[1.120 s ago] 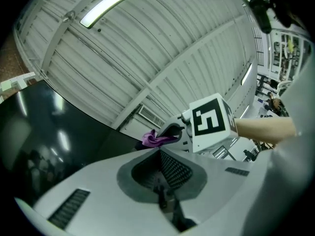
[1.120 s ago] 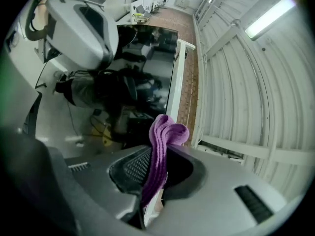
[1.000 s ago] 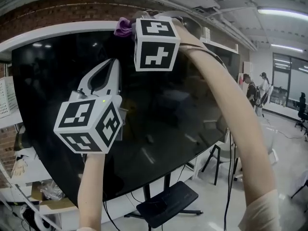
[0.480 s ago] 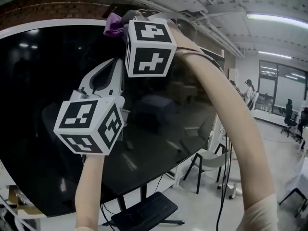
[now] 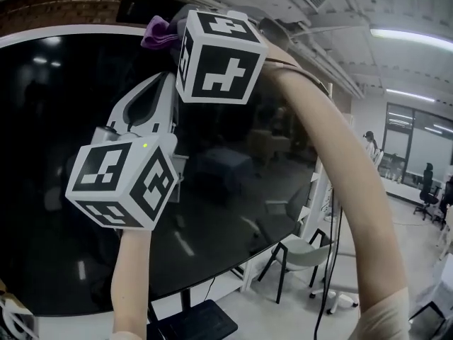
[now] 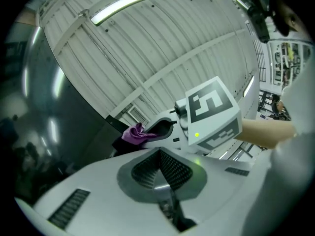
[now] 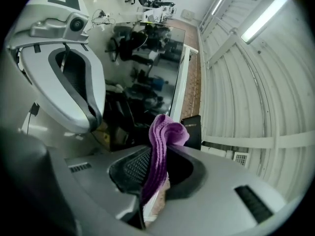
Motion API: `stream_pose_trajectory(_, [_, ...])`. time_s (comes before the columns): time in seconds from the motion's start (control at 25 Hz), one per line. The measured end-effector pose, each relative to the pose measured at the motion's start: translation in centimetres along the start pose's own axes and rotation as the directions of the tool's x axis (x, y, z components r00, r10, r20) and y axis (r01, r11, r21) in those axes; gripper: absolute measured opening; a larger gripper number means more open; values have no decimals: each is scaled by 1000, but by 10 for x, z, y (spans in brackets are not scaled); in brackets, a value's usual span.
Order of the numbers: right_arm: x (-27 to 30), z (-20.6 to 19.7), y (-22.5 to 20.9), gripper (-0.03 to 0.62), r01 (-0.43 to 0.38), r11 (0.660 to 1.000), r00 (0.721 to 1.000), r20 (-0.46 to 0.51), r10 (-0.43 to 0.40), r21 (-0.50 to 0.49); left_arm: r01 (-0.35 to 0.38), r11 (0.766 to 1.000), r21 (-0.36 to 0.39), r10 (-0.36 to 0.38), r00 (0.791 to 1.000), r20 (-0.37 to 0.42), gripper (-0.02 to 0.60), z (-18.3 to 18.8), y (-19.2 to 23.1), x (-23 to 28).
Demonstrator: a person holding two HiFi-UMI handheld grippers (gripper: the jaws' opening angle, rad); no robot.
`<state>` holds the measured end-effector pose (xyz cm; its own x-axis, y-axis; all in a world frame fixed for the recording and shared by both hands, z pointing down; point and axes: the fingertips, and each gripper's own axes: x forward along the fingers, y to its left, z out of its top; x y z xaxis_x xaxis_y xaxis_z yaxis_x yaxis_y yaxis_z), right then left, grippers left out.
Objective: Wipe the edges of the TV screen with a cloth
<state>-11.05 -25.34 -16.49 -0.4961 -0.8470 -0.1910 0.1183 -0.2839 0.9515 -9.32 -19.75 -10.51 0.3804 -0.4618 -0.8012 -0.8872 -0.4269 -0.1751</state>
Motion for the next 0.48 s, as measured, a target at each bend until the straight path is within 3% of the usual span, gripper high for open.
stream_pose_trajectory(0.24, [-10,-46,13,61,-3,1000,1000,30,3,8,15,1000,-8,-14,999,45,15,-18,-37,23])
stream_pose_trajectory(0.48, [-9,-94,16,61,-19,999,1000,16,19,38,52,998,21,-52,999,3,15,-44,-62,56])
